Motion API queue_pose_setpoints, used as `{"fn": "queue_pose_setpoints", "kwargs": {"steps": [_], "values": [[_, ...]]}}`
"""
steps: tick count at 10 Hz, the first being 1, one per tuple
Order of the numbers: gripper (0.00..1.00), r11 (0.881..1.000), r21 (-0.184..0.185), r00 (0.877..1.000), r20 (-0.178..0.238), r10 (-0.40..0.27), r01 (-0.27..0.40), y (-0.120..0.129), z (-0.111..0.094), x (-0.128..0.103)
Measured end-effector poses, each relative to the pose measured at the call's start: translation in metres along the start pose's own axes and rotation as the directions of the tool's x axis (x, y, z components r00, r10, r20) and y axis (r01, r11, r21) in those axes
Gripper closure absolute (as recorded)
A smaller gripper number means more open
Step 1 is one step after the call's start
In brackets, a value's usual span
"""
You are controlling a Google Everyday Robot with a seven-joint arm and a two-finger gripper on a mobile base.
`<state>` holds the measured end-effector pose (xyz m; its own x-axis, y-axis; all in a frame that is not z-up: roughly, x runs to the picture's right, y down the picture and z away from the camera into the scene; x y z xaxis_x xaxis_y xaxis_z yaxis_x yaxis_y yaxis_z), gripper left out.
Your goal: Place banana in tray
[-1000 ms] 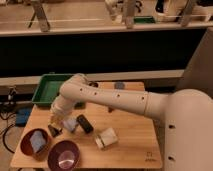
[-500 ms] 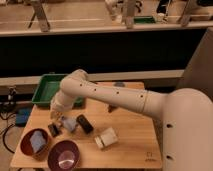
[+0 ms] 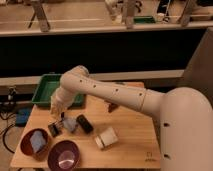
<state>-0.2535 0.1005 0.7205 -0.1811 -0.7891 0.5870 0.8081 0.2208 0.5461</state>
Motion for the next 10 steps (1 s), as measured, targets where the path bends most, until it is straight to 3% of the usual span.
{"fn": "queue_pose_setpoints", "kwargs": {"steps": [10], "values": [[0.98,1.0,0.004,0.999,-0.04,-0.03,0.03,0.001,0.009,0.024]]}}
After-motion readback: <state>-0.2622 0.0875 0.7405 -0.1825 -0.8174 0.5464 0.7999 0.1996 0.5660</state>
